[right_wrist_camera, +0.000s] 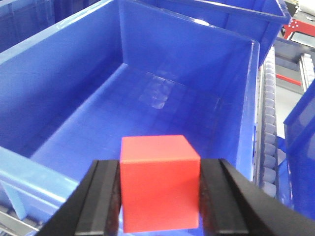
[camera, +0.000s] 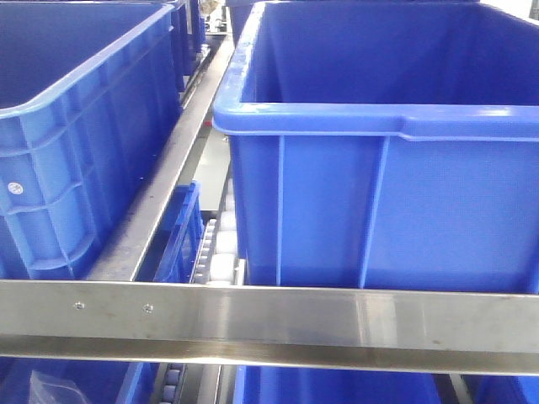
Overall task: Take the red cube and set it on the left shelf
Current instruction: 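Turn and approach the shelf, stopping before a blue crate, then move the right gripper with the red cube over the blue crate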
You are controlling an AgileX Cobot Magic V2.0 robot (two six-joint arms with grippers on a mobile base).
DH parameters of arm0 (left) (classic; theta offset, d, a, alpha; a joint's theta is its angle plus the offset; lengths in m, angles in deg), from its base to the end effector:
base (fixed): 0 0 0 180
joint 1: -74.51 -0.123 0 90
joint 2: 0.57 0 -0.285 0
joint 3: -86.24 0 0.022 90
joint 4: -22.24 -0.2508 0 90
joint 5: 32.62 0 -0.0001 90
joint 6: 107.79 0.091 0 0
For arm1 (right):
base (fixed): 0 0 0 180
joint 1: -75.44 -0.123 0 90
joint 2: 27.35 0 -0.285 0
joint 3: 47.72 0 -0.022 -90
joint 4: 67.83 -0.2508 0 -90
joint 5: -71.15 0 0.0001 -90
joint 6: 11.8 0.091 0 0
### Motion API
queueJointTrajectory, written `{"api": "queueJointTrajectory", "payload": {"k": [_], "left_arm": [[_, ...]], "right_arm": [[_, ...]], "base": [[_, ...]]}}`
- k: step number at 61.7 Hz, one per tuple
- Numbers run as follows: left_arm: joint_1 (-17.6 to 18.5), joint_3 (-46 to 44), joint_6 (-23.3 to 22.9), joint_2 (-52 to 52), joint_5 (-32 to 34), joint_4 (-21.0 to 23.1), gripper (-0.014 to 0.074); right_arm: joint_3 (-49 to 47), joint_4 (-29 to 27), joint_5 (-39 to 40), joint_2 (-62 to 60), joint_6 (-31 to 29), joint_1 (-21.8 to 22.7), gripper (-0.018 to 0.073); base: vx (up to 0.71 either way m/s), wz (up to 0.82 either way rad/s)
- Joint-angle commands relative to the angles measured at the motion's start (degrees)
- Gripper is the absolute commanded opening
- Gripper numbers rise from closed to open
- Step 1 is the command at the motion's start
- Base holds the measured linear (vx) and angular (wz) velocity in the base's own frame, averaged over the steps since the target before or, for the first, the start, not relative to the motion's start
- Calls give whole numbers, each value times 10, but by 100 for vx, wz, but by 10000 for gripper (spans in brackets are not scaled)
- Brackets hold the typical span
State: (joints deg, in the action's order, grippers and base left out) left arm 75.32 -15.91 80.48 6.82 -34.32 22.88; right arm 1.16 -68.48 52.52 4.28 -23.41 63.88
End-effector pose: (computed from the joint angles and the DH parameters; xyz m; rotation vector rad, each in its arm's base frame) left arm 0.0563 -0.0008 0.2072 0.1120 1.5140 0.0950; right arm 0.0890 0.0185 0.3210 -0.3410 1.6964 0.0104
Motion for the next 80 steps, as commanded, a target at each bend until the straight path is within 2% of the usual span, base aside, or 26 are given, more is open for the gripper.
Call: {"api": "queueJointTrajectory", "payload": {"k": [1, 80], "left_arm": [[4, 13, 0, 0, 52, 3, 106], [4, 13, 0, 0, 52, 3, 106]], "right_arm": [[-17, 1, 49, 2, 1, 4, 67], [-17, 1, 49, 2, 1, 4, 67]], "base": [[0, 0], [0, 2]]}}
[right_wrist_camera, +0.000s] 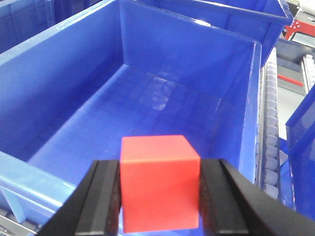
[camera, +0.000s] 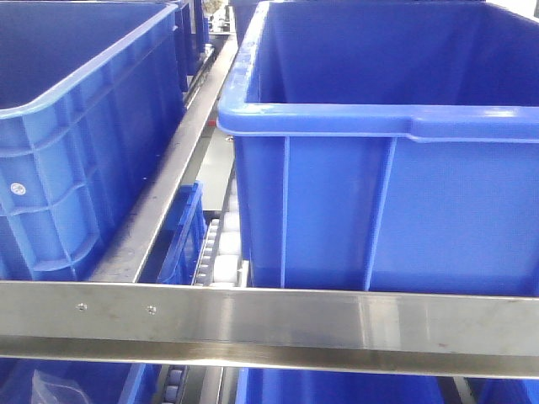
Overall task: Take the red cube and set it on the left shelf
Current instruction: 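Move the right gripper with the red cube over the blue crate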
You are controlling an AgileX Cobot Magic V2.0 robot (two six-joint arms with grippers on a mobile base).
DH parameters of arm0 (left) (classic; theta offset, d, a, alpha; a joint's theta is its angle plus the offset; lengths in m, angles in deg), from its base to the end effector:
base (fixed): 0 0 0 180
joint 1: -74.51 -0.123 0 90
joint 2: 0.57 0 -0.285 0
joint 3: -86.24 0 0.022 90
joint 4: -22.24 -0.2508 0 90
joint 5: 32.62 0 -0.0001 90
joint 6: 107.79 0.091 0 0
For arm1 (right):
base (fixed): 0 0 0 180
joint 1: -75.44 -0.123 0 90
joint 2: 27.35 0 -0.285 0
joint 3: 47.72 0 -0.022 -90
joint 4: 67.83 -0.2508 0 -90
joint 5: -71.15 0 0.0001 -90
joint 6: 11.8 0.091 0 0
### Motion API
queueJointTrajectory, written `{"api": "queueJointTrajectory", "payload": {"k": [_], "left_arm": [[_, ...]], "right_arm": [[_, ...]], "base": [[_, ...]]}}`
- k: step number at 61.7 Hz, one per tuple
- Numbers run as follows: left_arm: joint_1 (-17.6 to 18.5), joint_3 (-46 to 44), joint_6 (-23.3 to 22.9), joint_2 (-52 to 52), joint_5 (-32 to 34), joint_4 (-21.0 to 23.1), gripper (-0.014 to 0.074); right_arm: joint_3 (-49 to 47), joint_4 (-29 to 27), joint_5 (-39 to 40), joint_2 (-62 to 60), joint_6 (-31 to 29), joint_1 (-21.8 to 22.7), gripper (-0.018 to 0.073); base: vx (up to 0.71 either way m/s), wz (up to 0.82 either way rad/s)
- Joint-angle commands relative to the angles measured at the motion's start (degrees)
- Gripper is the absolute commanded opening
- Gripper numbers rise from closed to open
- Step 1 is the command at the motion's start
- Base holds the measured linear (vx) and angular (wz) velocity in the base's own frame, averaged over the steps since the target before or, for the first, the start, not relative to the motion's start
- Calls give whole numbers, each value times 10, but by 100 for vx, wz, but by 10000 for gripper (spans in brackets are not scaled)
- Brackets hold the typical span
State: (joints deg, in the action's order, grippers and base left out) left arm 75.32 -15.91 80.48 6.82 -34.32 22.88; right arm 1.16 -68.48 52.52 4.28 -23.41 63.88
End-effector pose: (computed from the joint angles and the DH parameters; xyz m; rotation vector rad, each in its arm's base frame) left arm 0.0563 -0.0008 0.2072 0.1120 1.5140 0.0950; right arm 0.0890 0.0185 0.3210 -0.3410 1.6964 0.0104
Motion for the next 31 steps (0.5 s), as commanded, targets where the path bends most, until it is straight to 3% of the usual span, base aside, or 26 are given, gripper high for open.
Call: {"api": "queueJointTrajectory", "payload": {"k": [1, 31], "left_arm": [[4, 13, 0, 0, 52, 3, 106], [4, 13, 0, 0, 52, 3, 106]], "right_arm": [[-17, 1, 49, 2, 1, 4, 67], [-17, 1, 68, 2, 1, 4, 67]], "base": [[0, 0], [0, 0]]}}
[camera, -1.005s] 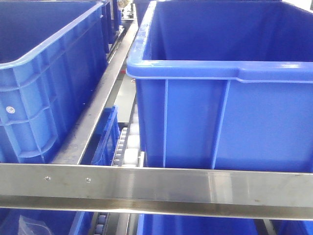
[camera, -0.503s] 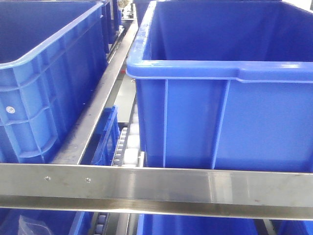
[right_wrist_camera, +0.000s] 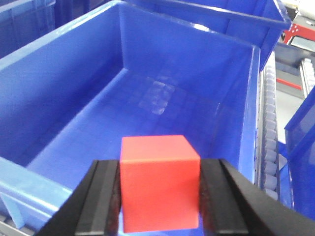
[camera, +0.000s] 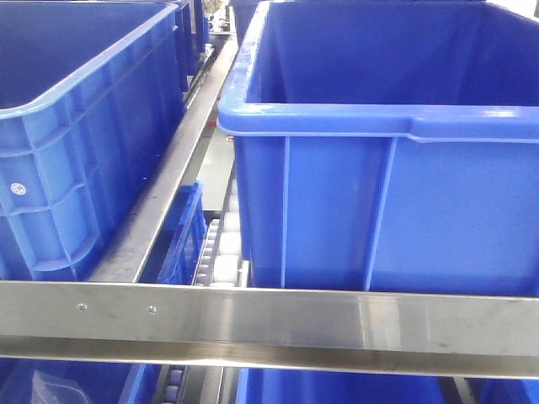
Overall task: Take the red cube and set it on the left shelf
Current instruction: 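Move the right gripper with the red cube over the blue crate, then lower the red cube into the blue crate and open the right gripper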
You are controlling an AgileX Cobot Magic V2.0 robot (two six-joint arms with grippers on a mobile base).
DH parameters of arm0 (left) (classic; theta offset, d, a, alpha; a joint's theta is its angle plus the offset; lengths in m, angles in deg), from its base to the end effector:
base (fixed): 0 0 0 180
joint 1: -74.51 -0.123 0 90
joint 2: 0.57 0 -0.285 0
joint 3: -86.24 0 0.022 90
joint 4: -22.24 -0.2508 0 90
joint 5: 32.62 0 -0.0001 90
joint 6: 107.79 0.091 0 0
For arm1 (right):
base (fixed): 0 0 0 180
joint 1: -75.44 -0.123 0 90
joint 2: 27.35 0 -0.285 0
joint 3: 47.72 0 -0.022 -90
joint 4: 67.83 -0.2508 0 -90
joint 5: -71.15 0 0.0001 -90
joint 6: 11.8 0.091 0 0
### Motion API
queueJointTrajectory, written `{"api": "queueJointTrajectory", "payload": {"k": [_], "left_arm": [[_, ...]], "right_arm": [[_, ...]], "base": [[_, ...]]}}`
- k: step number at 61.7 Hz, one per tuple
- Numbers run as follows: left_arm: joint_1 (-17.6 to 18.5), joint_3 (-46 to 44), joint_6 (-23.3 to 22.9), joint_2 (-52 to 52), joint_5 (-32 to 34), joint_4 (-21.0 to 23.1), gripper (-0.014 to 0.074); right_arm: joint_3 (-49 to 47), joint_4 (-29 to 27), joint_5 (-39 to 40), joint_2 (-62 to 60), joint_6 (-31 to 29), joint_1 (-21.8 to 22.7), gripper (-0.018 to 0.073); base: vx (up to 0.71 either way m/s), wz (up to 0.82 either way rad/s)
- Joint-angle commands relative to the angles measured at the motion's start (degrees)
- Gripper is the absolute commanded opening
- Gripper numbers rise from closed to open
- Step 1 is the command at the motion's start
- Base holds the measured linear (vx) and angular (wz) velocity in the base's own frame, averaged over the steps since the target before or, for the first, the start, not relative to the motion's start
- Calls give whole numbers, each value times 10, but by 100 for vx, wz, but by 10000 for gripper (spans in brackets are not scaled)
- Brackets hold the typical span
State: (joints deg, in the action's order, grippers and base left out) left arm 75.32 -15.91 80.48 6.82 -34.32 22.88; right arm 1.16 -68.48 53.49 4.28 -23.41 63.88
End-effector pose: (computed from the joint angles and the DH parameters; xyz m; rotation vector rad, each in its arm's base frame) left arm 0.0563 -0.0008 0.2072 0.1120 1.5140 0.0950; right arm 0.0892 0.0186 0.3225 -0.3375 1.6798 0.0103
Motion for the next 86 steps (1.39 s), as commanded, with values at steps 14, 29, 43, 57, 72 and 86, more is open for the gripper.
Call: {"api": "queueJointTrajectory", "payload": {"k": [14, 29, 43, 57, 72, 86], "left_arm": [[4, 13, 0, 0, 52, 3, 106], [4, 13, 0, 0, 52, 3, 106], [4, 13, 0, 0, 52, 3, 106], [4, 13, 0, 0, 52, 3, 106], [4, 13, 0, 0, 52, 3, 106], [4, 13, 0, 0, 52, 3, 106]], "right_arm": [[-17, 1, 50, 4, 1, 4, 67], [-23, -10, 88, 80, 1, 0, 67], [-75, -45, 146, 207, 1, 0, 67], [-166, -46, 158, 360, 1, -2, 101], [-258, -46, 158, 489, 1, -36, 521], [-279, -46, 158, 529, 1, -45, 520]], "base": [[0, 0], [0, 0], [0, 0], [0, 0], [0, 0], [0, 0]]}}
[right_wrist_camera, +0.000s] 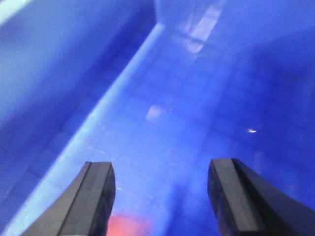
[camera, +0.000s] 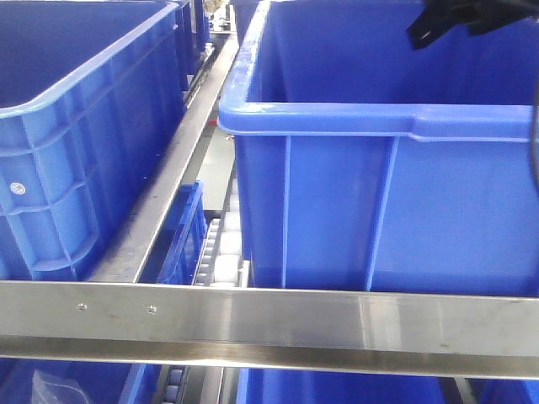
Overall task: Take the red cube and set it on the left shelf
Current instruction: 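Lower the red cube into the blue crate and open the right gripper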
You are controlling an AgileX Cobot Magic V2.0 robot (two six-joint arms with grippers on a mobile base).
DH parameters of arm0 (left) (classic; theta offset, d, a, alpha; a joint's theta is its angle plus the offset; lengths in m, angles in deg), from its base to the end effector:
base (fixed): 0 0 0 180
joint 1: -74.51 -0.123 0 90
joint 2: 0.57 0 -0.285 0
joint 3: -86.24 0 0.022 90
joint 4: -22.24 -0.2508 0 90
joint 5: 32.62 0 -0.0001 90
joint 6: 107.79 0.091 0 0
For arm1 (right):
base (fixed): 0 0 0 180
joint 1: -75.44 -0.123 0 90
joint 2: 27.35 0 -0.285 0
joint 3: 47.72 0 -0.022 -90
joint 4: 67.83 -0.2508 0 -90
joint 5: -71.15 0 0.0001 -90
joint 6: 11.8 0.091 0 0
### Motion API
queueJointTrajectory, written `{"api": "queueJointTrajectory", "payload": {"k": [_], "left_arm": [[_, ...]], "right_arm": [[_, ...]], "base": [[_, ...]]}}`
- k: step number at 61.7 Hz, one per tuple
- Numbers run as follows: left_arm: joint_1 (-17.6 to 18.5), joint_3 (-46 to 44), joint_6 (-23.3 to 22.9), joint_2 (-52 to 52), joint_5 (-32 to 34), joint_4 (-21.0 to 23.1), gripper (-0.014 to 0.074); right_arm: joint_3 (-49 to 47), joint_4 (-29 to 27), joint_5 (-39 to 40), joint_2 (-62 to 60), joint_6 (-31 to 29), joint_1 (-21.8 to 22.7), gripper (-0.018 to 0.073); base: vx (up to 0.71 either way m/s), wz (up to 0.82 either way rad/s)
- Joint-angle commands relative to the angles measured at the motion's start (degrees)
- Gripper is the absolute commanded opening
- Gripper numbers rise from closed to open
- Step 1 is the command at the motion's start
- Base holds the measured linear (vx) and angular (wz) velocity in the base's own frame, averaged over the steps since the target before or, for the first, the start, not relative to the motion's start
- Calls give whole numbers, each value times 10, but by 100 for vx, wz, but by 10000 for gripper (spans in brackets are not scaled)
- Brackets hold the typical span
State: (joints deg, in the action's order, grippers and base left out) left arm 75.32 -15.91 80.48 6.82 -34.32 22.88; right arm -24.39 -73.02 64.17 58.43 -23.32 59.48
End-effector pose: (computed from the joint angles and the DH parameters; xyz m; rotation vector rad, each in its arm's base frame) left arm 0.0563 -0.0008 0.2072 0.1120 1.5140 0.0950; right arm 0.2929 0.0848 0.3058 -0.3994 1.9879 0.1169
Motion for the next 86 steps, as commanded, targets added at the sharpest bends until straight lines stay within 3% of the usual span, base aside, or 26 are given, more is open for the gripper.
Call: {"api": "queueJointTrajectory", "payload": {"k": [1, 13, 18, 34, 48, 71, 86], "left_arm": [[4, 13, 0, 0, 52, 3, 106], [4, 13, 0, 0, 52, 3, 106], [4, 13, 0, 0, 52, 3, 106], [4, 13, 0, 0, 52, 3, 106], [4, 13, 0, 0, 52, 3, 106], [4, 13, 0, 0, 52, 3, 106], [4, 13, 0, 0, 52, 3, 106]], "right_arm": [[-24, -1, 51, -12, 0, -1, 520], [-24, -1, 51, -12, 0, -1, 518], [-24, -1, 50, -16, 0, -1, 474], [-16, -1, 51, -65, 0, -1, 47], [32, -1, 60, -127, 0, 0, 57], [216, -1, 126, -295, 0, 1, 57], [306, -1, 118, -425, 0, 70, 57]], "base": [[0, 0], [2, -11], [-2, 11], [-1, 3], [-1, -6], [-1, -3], [0, 0]]}}
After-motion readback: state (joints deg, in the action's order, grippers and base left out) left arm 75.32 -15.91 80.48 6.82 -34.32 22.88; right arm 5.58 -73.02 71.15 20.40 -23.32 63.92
